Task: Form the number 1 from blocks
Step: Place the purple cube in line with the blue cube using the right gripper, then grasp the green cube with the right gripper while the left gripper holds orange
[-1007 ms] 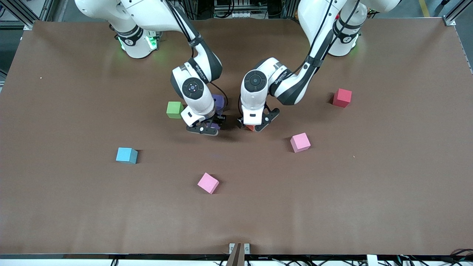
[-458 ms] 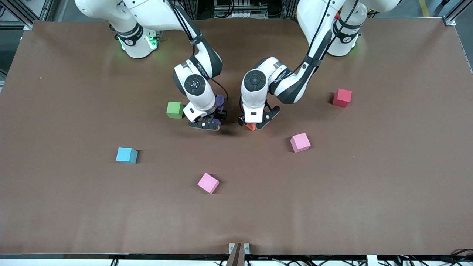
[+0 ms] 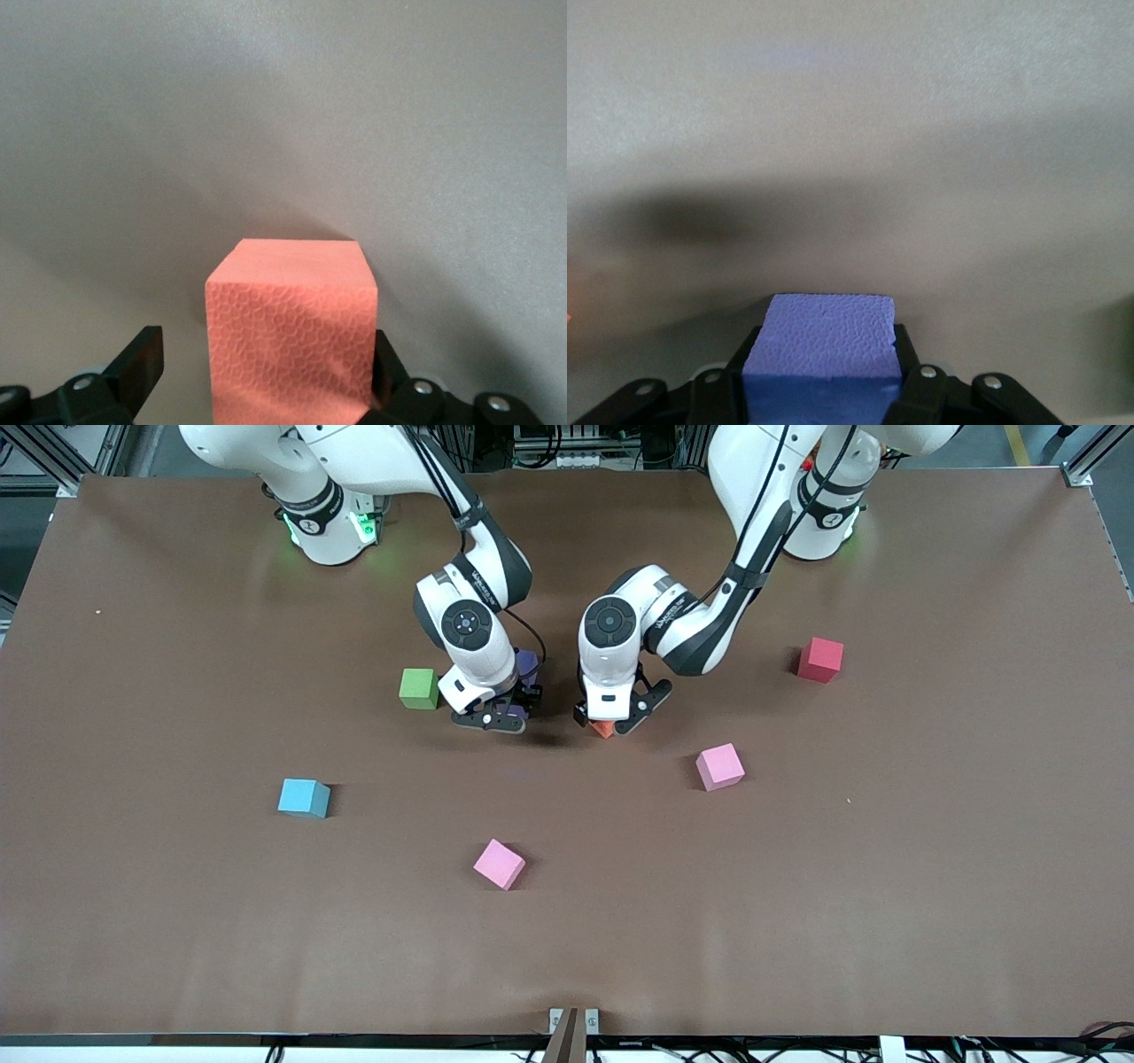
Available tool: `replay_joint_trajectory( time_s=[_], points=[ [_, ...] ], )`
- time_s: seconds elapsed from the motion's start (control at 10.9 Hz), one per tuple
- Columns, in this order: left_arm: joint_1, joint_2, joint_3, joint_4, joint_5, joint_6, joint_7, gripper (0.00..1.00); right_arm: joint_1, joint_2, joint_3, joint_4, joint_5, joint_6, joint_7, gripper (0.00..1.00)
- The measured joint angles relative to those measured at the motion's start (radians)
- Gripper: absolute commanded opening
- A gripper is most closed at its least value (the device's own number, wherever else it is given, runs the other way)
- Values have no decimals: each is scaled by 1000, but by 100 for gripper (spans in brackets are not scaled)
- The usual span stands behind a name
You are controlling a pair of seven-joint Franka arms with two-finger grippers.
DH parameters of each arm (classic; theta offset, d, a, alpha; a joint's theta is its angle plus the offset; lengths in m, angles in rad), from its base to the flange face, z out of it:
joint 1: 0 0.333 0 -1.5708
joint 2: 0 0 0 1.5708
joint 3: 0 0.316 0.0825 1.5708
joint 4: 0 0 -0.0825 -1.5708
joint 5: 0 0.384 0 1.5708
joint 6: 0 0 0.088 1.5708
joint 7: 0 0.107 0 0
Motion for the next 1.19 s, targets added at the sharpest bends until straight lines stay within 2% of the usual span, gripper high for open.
replay_joint_trajectory(
  time_s=[0.18, 0.27, 0.37, 0.64, 0.92, 1.19],
  points=[
    [0, 1, 2, 0, 5, 1, 0, 28, 0, -1, 5, -3, 0, 5, 0, 100],
    [0, 2, 3, 0, 6, 2, 0, 6, -2, -9, 4, -3, 1, 9, 0, 100],
    [0, 3, 3, 2, 6, 3, 0, 0, -12, -29, 3, -5, 1, 8, -1, 100],
    [-1, 3, 2, 3, 9, 3, 9, 0, -101, -139, 7, -62, 1, -29, -86, 100],
    [-4, -22, -7, 18, 11, -14, 128, 0, -223, -235, 7, -172, 1, -105, -277, 100],
    [-20, -97, -81, 26, 11, -63, 197, 0, -285, -255, 7, -240, 1, -126, -369, 100]
  ],
)
